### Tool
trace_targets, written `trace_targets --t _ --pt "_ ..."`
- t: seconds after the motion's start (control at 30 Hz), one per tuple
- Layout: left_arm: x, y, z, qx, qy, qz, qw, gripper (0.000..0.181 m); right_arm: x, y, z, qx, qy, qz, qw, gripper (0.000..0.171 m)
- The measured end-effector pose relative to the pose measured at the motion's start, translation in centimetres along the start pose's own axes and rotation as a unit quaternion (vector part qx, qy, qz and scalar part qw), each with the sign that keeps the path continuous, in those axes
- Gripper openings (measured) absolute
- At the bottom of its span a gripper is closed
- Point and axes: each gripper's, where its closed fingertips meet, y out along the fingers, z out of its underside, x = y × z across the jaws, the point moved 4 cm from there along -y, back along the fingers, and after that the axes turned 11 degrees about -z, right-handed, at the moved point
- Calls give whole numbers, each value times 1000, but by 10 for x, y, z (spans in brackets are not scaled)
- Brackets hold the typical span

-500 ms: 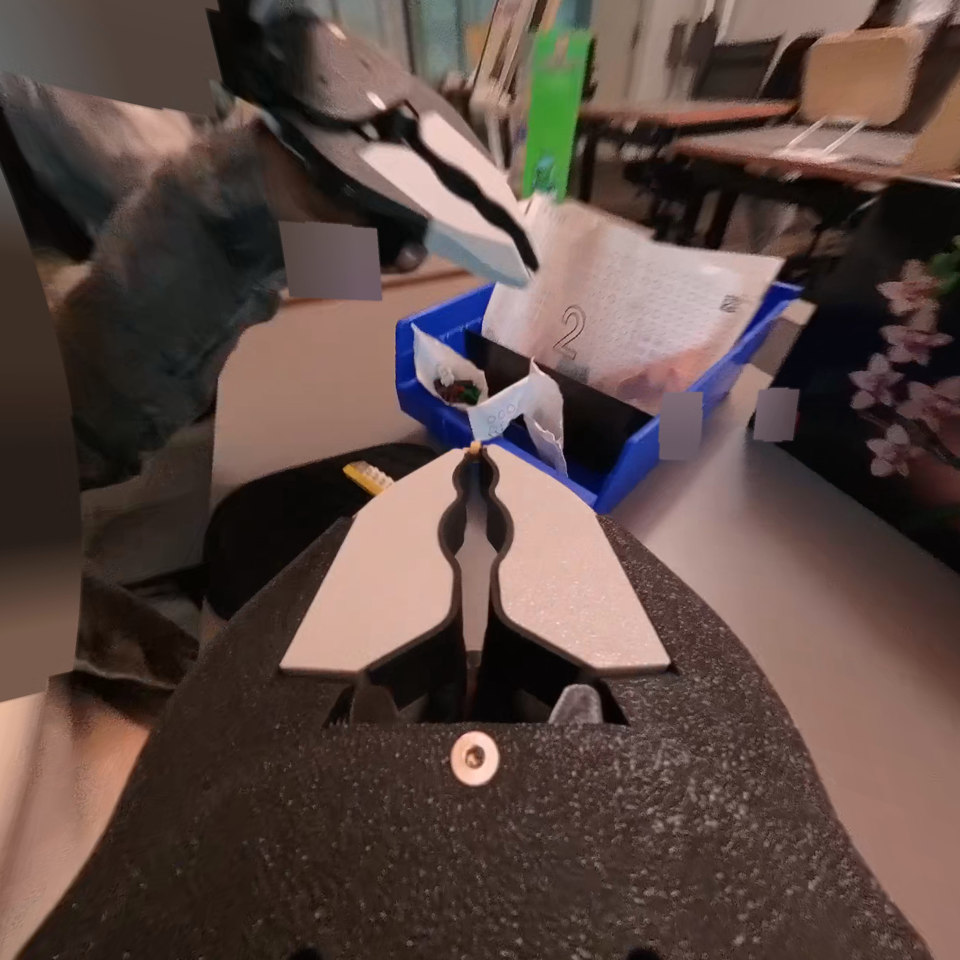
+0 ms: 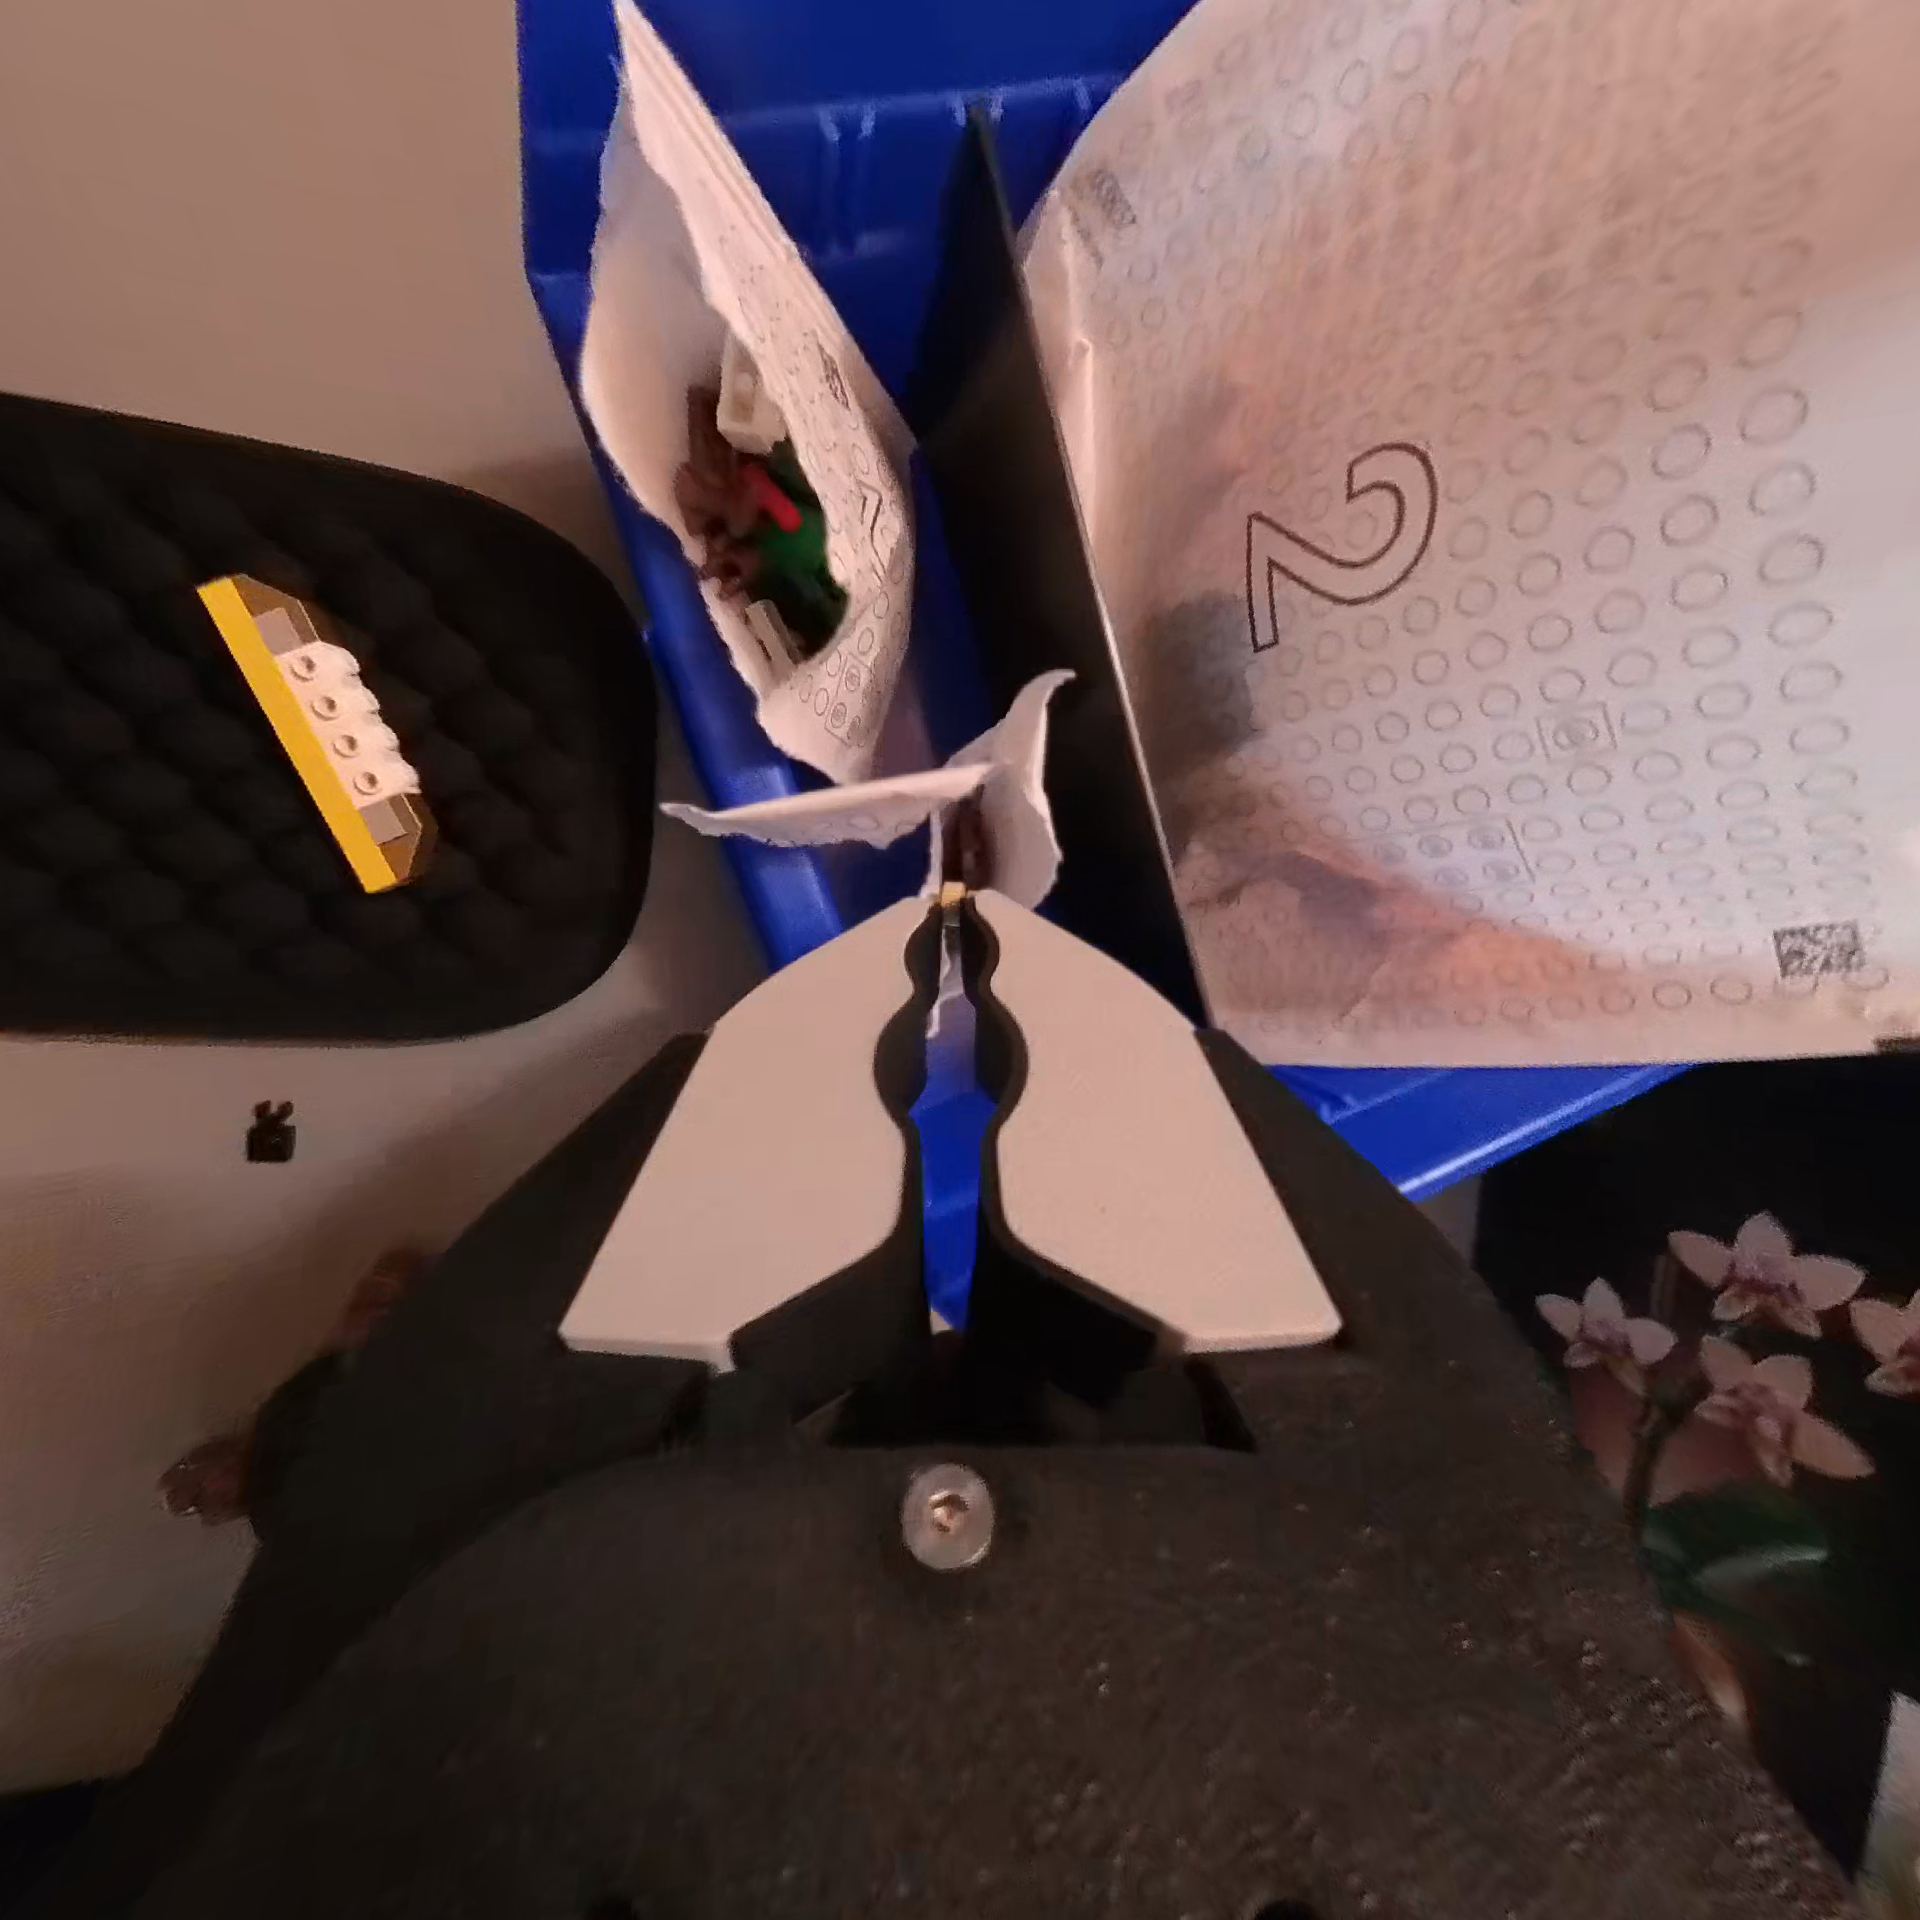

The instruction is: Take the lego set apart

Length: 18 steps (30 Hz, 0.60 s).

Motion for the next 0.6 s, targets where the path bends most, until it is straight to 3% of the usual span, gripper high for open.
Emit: trace_targets --t 0.23,0.6 --pt "8 -3 6 -19 -15 10 1000 10 -5 4 -1 39 -26 23 999 20" --pt "6 2 13 -6 -6 19 1000 10 -21 3 -5 37 -27 32 998 26"
